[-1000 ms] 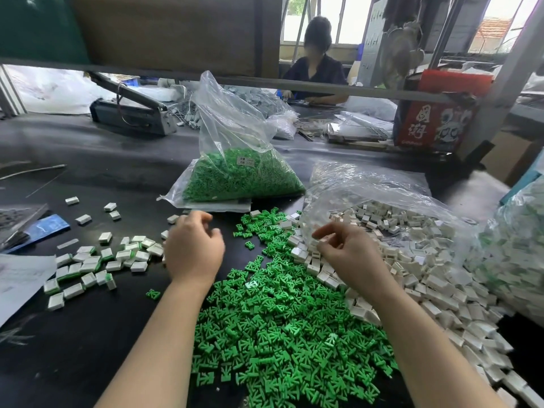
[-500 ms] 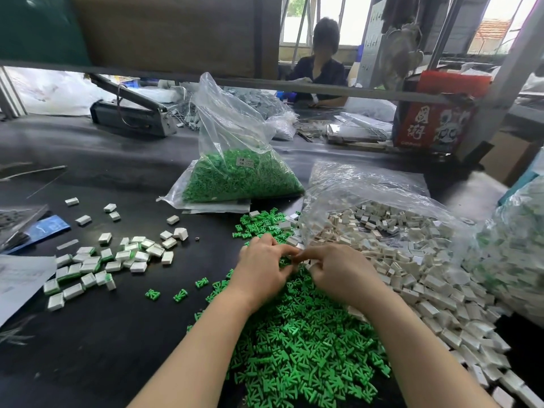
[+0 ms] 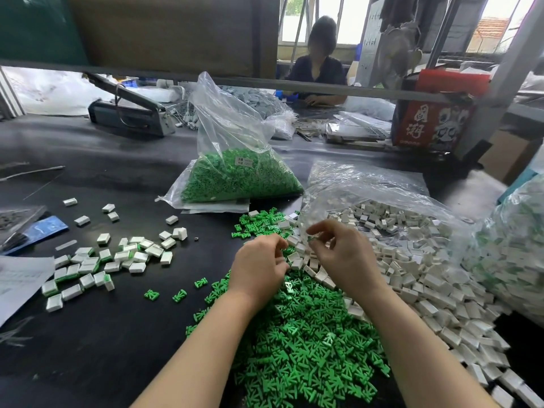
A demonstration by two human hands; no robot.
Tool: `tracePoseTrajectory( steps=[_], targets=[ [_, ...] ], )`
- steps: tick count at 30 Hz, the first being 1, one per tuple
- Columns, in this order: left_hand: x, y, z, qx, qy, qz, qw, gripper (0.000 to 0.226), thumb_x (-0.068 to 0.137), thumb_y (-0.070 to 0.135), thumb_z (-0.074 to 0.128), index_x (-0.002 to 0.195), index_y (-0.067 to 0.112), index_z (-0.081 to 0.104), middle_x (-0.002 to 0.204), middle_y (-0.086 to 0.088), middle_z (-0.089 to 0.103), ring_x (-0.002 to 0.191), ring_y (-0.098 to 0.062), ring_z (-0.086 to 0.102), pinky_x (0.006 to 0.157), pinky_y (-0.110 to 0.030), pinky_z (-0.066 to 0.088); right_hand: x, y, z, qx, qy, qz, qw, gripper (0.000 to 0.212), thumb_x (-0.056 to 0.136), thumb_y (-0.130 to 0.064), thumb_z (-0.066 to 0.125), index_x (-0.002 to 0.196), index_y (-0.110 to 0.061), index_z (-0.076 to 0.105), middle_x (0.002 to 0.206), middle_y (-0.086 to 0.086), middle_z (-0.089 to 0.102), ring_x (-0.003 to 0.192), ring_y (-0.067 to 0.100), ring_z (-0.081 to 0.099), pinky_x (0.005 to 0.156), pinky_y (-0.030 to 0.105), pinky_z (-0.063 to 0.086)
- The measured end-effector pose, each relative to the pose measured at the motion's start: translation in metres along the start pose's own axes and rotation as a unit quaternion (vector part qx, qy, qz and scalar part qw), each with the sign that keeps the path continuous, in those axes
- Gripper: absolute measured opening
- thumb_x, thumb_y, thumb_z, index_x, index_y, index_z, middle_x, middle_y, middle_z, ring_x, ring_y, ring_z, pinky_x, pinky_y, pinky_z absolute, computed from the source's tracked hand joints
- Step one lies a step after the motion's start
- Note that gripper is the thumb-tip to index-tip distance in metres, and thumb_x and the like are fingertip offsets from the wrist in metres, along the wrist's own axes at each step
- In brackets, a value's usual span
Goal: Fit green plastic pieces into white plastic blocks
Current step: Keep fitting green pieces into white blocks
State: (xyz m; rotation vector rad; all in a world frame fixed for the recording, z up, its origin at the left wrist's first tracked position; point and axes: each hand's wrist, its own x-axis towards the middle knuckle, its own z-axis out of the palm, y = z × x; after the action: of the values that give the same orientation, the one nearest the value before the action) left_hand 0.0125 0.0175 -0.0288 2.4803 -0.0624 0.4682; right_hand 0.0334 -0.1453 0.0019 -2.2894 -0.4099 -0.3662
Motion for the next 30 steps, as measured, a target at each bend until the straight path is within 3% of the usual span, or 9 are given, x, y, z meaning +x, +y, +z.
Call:
tracePoseTrajectory(
  steps=[5,8,10,11,13,16,20,25,30],
  targets=[
    [0.004,0.007,-0.006,-0.197,0.017,-0.062,0.978,0.016,0.079,0.03,0.08,0.093,0.024,0.075,0.077,0.011,0.07,0.07,-0.003,0.063,0.067,-0.018,0.05,0.002,-0.002,-0.003,0.104,0.045,0.019,0.993,0.011,0.087,-0.021,0.072,0.093,-0.03,0.074,0.075,-0.013,0.07,0.054,0.007,0.06,0.051,0.029,0.052],
    [0.003,0.015,-0.011,-0.397,0.009,-0.09,0.913,0.018,0.076,0.017,0.083,0.092,0.016,0.076,0.079,-0.001,0.076,0.07,-0.009,0.069,0.066,-0.019,0.054,0.001,-0.006,-0.004,0.203,0.039,0.035,0.978,0.015,0.088,-0.016,0.071,0.092,-0.03,0.075,0.078,-0.011,0.073,0.059,0.015,0.061,0.051,0.035,0.05],
    [0.002,0.019,-0.014,-0.488,0.007,-0.084,0.869,0.019,0.077,0.006,0.08,0.094,0.01,0.075,0.082,-0.004,0.076,0.073,-0.011,0.071,0.069,-0.02,0.056,0.001,-0.009,-0.006,0.26,0.031,0.046,0.964,0.017,0.089,-0.013,0.069,0.095,-0.027,0.074,0.083,-0.006,0.073,0.073,0.03,0.064,0.061,0.041,0.054],
    [0.002,0.021,-0.015,-0.514,0.01,-0.078,0.854,0.019,0.078,0.002,0.078,0.096,0.008,0.074,0.081,-0.004,0.076,0.074,-0.011,0.071,0.07,-0.02,0.056,0.001,-0.01,-0.007,0.289,0.028,0.051,0.956,0.016,0.09,-0.011,0.068,0.097,-0.024,0.073,0.084,-0.001,0.073,0.078,0.032,0.065,0.065,0.037,0.055],
    [0.003,0.022,-0.016,-0.536,0.019,-0.068,0.841,0.021,0.08,-0.001,0.076,0.099,0.007,0.071,0.08,-0.001,0.075,0.075,-0.01,0.071,0.072,-0.02,0.056,0.001,-0.011,-0.009,0.336,0.02,0.057,0.94,0.014,0.089,-0.009,0.069,0.099,-0.018,0.07,0.087,0.006,0.072,0.083,0.023,0.069,0.071,0.025,0.057],
    [0.004,0.021,-0.017,-0.547,0.038,-0.061,0.834,0.029,0.076,0.004,0.079,0.1,0.009,0.064,0.08,-0.001,0.073,0.078,-0.012,0.07,0.074,-0.022,0.055,0.0,-0.015,-0.013,0.38,0.007,0.058,0.923,0.011,0.085,-0.006,0.07,0.092,-0.014,0.07,0.087,0.007,0.072,0.08,0.014,0.069,0.073,0.019,0.054],
    [0.003,0.02,-0.018,-0.556,0.04,-0.037,0.829,0.024,0.076,0.008,0.079,0.095,0.012,0.065,0.087,-0.01,0.074,0.083,-0.018,0.071,0.076,-0.023,0.055,0.001,-0.019,-0.015,0.423,-0.008,0.053,0.905,0.012,0.082,-0.004,0.071,0.087,-0.015,0.072,0.078,0.003,0.071,0.069,0.006,0.065,0.061,0.013,0.049],
    [0.001,0.021,-0.017,-0.557,0.035,-0.019,0.83,0.021,0.081,0.002,0.075,0.101,0.003,0.067,0.084,-0.004,0.074,0.082,-0.014,0.07,0.077,-0.023,0.055,0.0,-0.019,-0.014,0.431,-0.01,0.031,0.902,0.013,0.082,-0.005,0.071,0.091,-0.014,0.073,0.082,0.001,0.074,0.075,0.007,0.067,0.067,0.014,0.05],
    [0.0,0.023,-0.017,-0.554,0.04,-0.007,0.832,0.02,0.075,-0.003,0.078,0.092,0.003,0.068,0.078,-0.005,0.073,0.075,-0.014,0.069,0.076,-0.027,0.057,0.0,-0.02,-0.011,0.394,0.02,0.012,0.919,0.014,0.082,-0.009,0.073,0.094,-0.016,0.074,0.089,0.003,0.075,0.086,0.016,0.071,0.077,0.02,0.054]
  ],
)
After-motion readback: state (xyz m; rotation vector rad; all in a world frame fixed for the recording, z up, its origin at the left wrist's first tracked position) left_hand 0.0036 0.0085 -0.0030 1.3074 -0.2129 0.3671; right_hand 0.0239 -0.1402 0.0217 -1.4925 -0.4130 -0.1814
